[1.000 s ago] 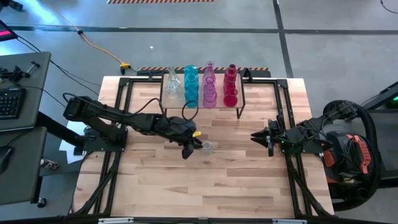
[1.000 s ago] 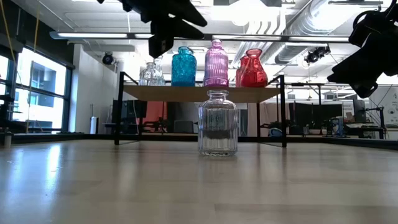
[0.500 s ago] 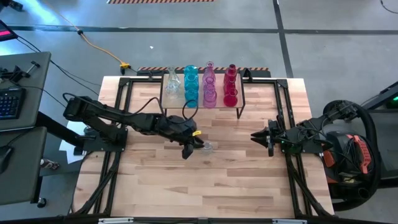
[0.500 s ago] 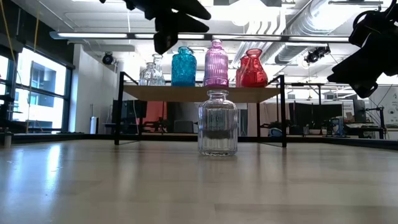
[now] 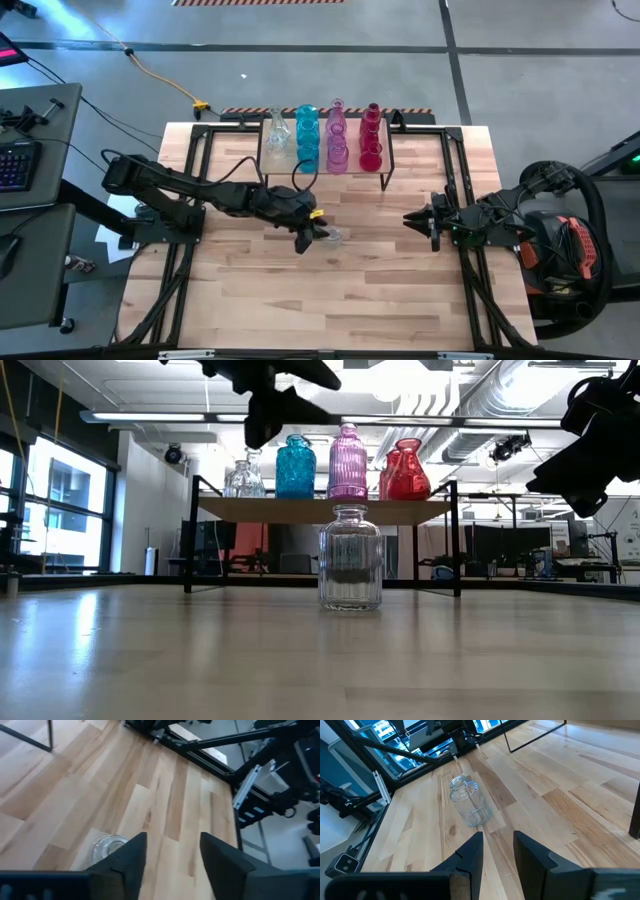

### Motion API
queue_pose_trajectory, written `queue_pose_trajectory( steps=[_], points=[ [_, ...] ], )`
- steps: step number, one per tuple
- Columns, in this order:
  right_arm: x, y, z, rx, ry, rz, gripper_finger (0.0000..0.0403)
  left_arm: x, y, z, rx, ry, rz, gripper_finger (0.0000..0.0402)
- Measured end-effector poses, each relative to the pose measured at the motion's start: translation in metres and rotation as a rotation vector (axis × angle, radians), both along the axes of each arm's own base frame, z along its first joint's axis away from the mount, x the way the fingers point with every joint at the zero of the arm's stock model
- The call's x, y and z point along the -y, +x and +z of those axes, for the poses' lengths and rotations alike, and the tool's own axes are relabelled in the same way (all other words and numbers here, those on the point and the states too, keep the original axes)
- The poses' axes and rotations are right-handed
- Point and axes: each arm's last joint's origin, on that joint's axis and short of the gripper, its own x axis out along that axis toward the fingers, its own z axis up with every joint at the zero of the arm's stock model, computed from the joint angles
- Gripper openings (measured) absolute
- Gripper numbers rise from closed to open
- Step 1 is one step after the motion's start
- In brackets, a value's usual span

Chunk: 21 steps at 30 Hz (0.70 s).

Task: Sort vases onto shelf
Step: Put the transparent flower vase on the shelf aligned with the other transparent flower vases

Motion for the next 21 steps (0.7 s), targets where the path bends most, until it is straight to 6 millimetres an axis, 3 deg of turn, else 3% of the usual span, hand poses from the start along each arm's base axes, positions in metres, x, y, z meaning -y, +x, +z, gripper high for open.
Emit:
queue_pose_trajectory(
  steps=[8,21],
  points=[
    [0.0,0.0,0.0,-0.002,-0.001,0.0,0.0089,0.002,0.013,-0.025,-0.077,0.048,-0.004,0.0231],
    [0.0,0.0,-0.001,-0.014,-0.008,0.0,0.0089,0.005,0.029,-0.056,-0.107,0.113,-0.022,0.0237]
  ],
)
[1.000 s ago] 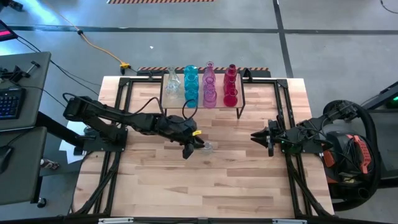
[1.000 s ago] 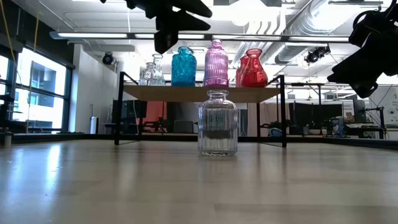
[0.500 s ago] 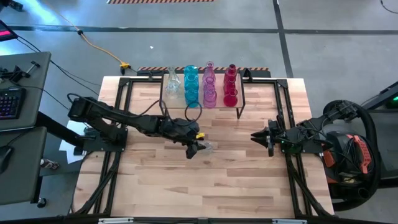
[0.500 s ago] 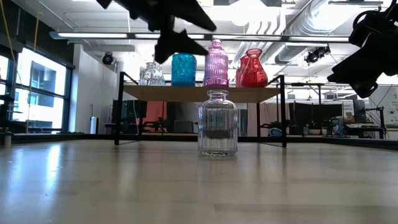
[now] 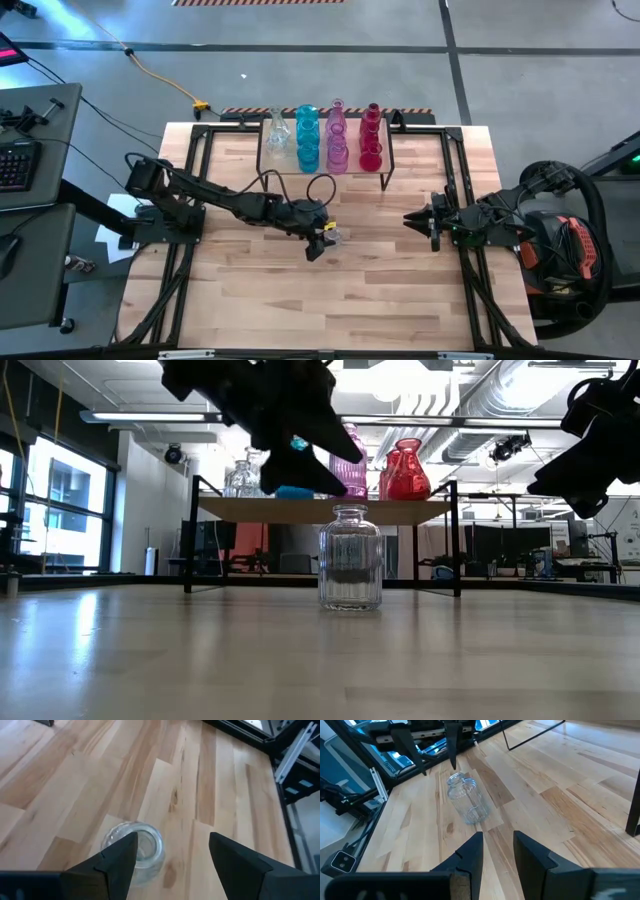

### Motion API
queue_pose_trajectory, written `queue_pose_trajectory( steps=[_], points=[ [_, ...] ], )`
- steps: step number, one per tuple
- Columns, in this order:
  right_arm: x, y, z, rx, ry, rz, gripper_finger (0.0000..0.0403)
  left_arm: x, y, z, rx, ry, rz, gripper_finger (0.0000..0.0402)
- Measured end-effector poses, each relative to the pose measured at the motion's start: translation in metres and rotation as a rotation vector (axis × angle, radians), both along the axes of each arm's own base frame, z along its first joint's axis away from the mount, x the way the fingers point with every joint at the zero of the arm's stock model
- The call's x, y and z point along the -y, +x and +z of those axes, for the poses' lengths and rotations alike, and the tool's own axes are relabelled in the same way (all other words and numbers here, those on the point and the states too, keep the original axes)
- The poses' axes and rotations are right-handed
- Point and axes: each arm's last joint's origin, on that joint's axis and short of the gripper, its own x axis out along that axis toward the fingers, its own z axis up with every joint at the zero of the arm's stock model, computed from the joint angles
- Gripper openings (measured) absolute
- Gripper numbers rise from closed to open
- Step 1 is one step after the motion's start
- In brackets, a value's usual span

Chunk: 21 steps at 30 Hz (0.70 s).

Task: Sort vases onto shelf
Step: Put the transparent flower vase on the shelf aligned with the other transparent flower vases

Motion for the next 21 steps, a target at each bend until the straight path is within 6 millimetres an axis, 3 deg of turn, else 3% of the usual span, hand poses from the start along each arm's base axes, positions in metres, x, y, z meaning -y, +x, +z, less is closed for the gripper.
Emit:
queue_pose_trajectory(
  steps=[21],
  points=[
    [0.0,0.0,-0.001,-0.007,-0.004,0.0,0.0089,0.001,0.01,-0.018,0.002,0.095,0.001,0.0237]
  ],
)
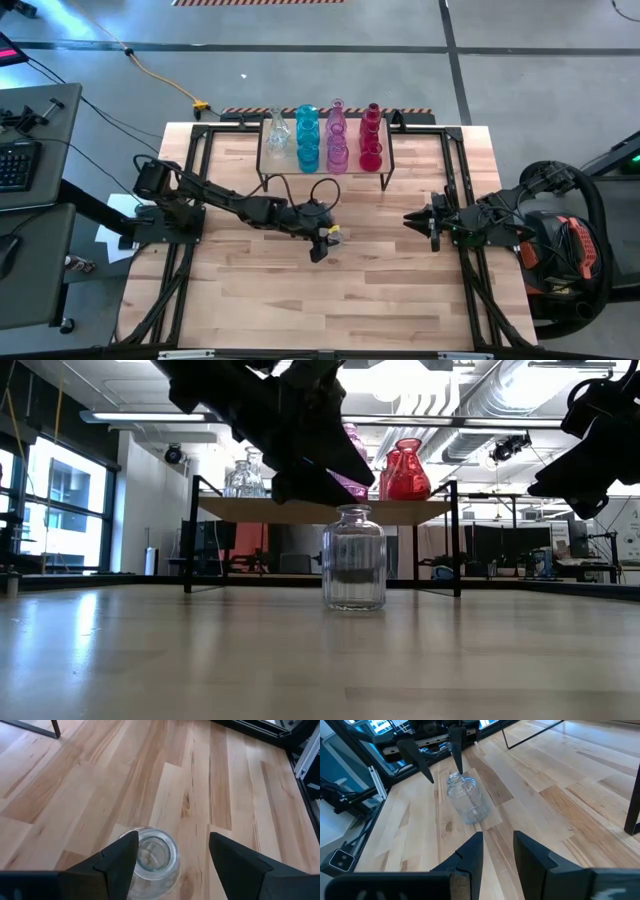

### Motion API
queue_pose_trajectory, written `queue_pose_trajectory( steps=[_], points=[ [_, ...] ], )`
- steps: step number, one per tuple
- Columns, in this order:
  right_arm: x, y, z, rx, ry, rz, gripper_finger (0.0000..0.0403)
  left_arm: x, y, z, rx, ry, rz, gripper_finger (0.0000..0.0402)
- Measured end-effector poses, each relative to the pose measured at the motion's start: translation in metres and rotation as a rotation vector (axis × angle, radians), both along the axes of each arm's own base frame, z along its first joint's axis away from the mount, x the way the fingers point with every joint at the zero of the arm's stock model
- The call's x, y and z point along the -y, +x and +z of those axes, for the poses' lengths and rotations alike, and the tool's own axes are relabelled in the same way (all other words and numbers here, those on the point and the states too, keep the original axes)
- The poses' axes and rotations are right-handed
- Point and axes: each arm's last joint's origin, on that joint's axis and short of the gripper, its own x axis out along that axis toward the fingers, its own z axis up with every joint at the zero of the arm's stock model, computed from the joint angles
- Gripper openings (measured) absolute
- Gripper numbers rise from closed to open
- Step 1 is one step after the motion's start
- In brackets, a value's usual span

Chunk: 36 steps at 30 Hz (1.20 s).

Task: Sort vases onto shelf
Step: Put the transparent flower vase on the shelf aligned with the other transparent flower vases

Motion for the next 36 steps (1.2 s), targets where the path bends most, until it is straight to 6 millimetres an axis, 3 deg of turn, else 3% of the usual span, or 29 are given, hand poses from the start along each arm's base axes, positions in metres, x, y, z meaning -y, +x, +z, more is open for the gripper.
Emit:
queue_pose_trajectory(
  steps=[36],
  points=[
    [0.0,0.0,-0.001,-0.011,-0.005,0.003,0.0089,0.014,-0.003,0.002,0.026,0.159,0.051,0.0237]
  ],
)
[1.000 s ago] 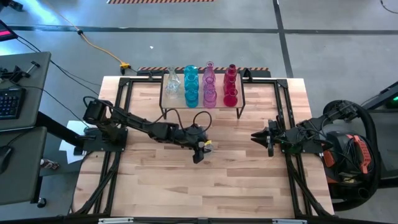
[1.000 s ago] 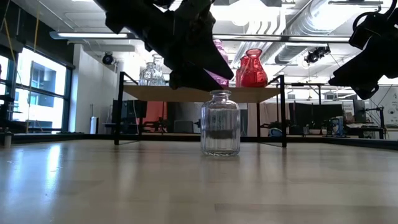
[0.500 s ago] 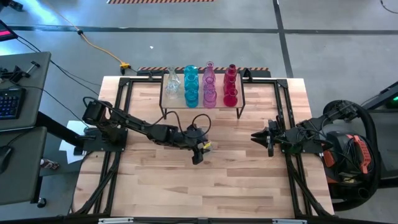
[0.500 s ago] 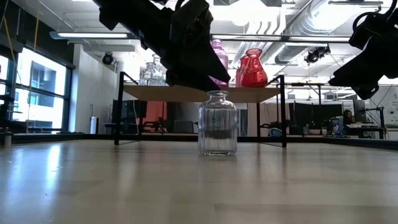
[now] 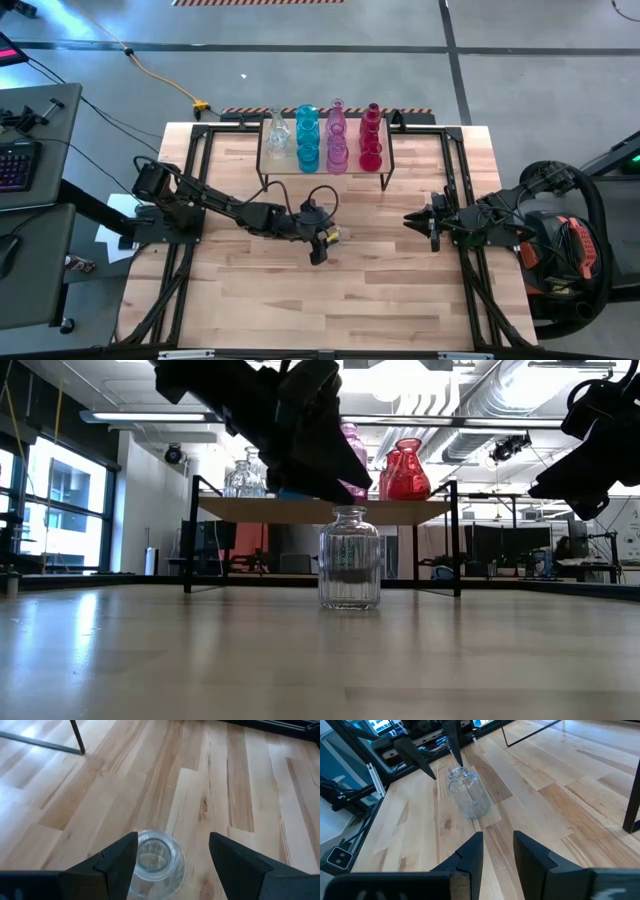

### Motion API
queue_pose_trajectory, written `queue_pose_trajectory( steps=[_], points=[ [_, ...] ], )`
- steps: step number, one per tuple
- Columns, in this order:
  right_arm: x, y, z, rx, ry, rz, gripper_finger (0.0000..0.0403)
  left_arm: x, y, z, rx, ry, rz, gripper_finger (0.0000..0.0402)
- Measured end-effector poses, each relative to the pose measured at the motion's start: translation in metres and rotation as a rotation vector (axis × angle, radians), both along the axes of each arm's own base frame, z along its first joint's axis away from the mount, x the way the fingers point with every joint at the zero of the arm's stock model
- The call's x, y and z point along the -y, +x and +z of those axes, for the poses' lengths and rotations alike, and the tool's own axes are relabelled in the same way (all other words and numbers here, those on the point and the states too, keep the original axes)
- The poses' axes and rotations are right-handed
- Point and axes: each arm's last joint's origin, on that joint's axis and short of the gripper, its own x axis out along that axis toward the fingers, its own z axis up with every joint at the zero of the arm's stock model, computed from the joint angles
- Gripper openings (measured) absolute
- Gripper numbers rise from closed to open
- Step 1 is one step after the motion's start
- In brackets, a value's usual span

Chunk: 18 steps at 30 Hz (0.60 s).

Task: Sort vases onto shelf
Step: Put the transparent flower vase on the shelf aligned with the other transparent flower vases

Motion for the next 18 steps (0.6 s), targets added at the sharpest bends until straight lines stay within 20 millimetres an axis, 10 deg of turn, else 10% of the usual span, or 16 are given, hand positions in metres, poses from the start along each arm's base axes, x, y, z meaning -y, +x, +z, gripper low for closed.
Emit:
queue_pose_trajectory(
  steps=[18],
  points=[
    [0.0,0.0,0.0,-0.001,0.0,0.0,0.0089,-0.001,0.003,-0.016,-0.05,0.001,0.018,0.0222]
  ],
)
